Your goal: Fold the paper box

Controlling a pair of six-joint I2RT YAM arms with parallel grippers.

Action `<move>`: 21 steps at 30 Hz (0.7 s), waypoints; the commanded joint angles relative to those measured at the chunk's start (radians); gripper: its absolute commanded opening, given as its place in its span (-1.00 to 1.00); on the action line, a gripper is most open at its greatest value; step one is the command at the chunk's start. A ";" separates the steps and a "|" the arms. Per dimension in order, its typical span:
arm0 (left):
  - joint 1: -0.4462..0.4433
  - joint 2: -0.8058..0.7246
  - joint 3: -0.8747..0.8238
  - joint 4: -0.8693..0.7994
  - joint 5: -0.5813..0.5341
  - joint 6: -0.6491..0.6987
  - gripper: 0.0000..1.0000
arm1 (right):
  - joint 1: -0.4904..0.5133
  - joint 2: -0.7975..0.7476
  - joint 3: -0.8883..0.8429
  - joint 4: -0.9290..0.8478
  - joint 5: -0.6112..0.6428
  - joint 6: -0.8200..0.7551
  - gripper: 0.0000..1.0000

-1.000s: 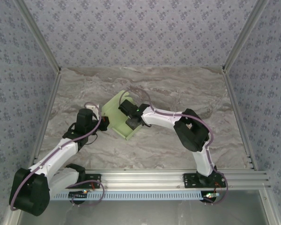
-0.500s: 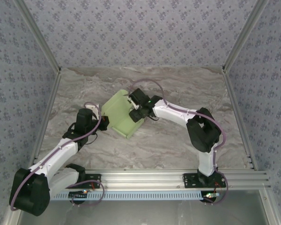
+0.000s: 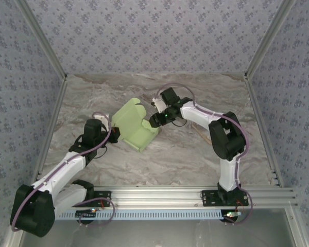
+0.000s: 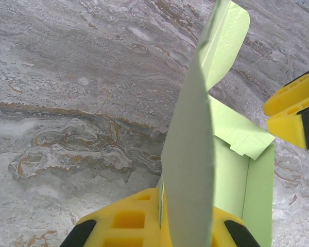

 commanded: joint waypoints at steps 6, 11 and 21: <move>0.005 -0.011 0.007 0.025 0.018 -0.003 -0.93 | -0.076 0.066 0.002 0.005 -0.244 0.041 -0.21; 0.005 -0.013 0.004 0.023 0.016 -0.003 -0.93 | -0.089 0.099 0.001 0.030 -0.290 0.068 -0.30; 0.005 -0.015 0.001 0.023 0.016 -0.003 -0.93 | -0.089 0.127 -0.020 0.071 -0.340 0.090 -0.52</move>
